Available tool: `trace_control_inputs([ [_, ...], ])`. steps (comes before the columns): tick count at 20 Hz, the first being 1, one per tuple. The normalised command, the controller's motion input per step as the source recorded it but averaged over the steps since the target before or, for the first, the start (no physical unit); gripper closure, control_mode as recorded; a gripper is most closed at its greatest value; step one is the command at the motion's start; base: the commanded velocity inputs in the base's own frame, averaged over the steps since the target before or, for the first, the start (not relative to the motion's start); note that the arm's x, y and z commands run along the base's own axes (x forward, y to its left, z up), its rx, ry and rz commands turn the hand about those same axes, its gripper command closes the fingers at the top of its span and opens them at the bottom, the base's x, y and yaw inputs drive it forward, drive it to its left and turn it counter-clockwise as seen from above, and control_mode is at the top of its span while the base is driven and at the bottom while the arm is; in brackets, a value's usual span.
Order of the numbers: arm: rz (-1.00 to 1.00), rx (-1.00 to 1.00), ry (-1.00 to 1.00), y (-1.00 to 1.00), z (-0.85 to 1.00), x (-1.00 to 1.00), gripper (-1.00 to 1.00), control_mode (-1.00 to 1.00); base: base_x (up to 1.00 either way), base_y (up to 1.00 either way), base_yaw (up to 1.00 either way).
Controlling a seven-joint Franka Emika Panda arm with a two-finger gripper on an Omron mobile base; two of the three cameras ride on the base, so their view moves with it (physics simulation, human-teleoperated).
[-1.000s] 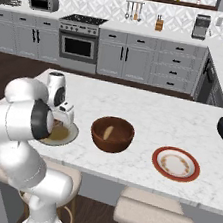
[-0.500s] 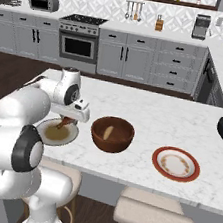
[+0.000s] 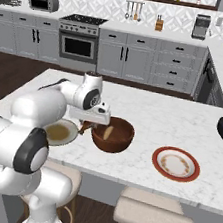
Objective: Pick the chicken drumstick and sweet potato from their plates and place them in the bowl. Then put the bowl in the fridge.
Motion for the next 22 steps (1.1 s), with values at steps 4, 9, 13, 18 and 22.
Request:
trace_control_inputs([
  [4,0.23,0.0,0.15,-0.57,0.0,0.59,1.0,-1.0,0.0,0.0,0.0],
  [9,0.11,0.0,0.11,-0.5,-0.01,0.57,1.0,-1.0,0.0,0.0,0.0],
  [13,0.05,0.0,0.01,-0.32,-0.21,0.26,1.0,-1.0,0.0,0.0,0.0],
  [18,0.0,-0.01,0.0,-0.13,-0.4,0.03,1.0,-1.0,0.0,0.0,0.0],
  [22,0.0,0.0,0.0,-0.06,-0.42,0.14,1.0,-1.0,0.0,0.0,0.0],
])
